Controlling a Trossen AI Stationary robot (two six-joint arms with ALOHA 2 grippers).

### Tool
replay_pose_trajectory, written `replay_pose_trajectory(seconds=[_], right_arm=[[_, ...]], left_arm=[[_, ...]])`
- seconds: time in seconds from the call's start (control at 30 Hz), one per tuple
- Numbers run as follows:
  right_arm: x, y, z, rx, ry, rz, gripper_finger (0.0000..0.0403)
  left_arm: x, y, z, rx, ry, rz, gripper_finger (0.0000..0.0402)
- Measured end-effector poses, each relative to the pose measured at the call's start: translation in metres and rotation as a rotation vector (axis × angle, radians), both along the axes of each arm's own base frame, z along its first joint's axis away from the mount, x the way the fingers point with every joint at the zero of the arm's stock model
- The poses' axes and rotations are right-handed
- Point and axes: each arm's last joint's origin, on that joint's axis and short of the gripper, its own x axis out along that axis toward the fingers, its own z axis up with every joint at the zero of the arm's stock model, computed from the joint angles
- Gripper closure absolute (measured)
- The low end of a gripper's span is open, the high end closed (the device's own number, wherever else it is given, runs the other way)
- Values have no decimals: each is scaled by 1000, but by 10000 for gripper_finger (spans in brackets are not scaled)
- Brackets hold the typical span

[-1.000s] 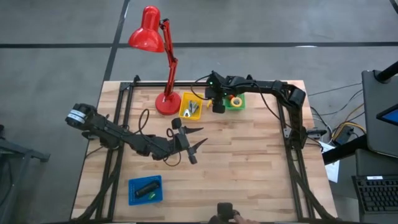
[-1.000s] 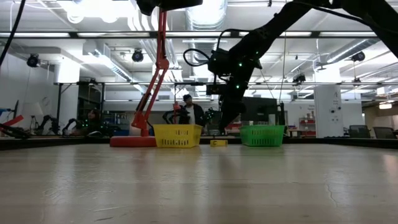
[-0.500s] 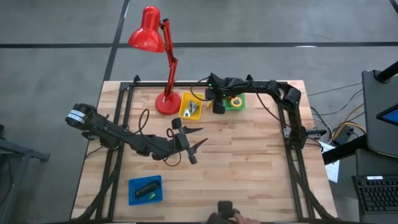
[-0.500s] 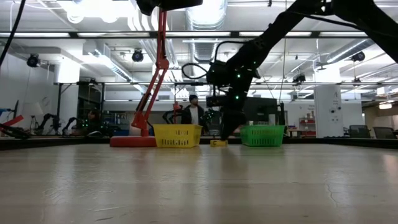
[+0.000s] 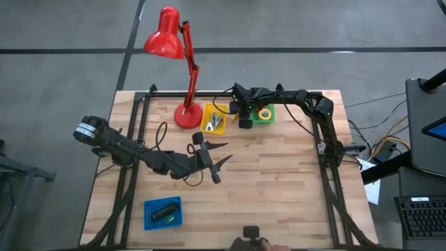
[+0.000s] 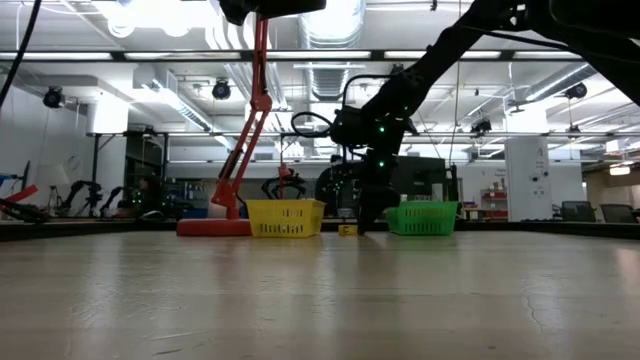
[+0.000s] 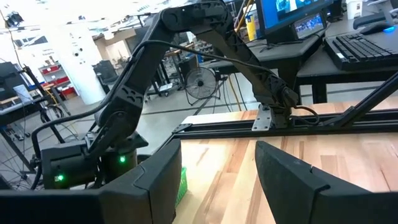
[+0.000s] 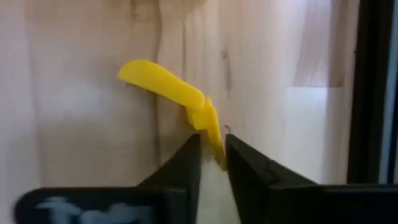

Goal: Pick and place Stapler, Stapler remover, tape
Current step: Put the small yellow stapler into the blue bin

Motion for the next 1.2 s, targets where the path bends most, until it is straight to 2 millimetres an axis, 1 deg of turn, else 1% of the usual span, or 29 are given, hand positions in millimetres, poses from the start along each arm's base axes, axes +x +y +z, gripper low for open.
replay_pose_trajectory(seconds=[0.1, 0.13, 0.27, 0.4, 0.57, 0.67, 0.77, 0.87, 0.97, 1.03, 1.13, 1.2], right_arm=[[1, 3, 0, 28, -11, 16, 377], [1, 4, 0, 37, -17, 20, 385], [2, 10, 1, 58, -1, 12, 393], [-3, 21, 6, 104, 49, -17, 394], [-4, 41, 24, 115, 46, -15, 394], [-3, 58, 41, 111, 12, 3, 394], [-3, 80, 63, 101, -38, 24, 394], [-10, 104, 86, 99, -97, 34, 395], [-25, 128, 108, 108, -162, 27, 395], [-38, 145, 121, 111, -213, 17, 395], [-57, 169, 136, 71, -303, 6, 395], [-70, 184, 141, 58, -366, 27, 395]], left_arm=[[0, 0, 0, 0, 0, 0, 195], [0, 0, 0, 0, 0, 0, 195], [0, 0, 0, 0, -1, 0, 195], [0, 0, 0, 0, 0, 0, 195], [0, 0, 0, 1, 1, 0, 195], [0, 0, -1, 8, 10, 0, 195], [0, 0, -1, 9, 13, 0, 195], [0, 0, -1, 10, 15, -1, 195], [0, -1, -1, 28, 22, -35, 195], [1, -2, -1, 41, 29, -53, 195], [1, -2, -2, 54, 43, -56, 195], [1, -2, -3, 56, 50, -56, 195]])
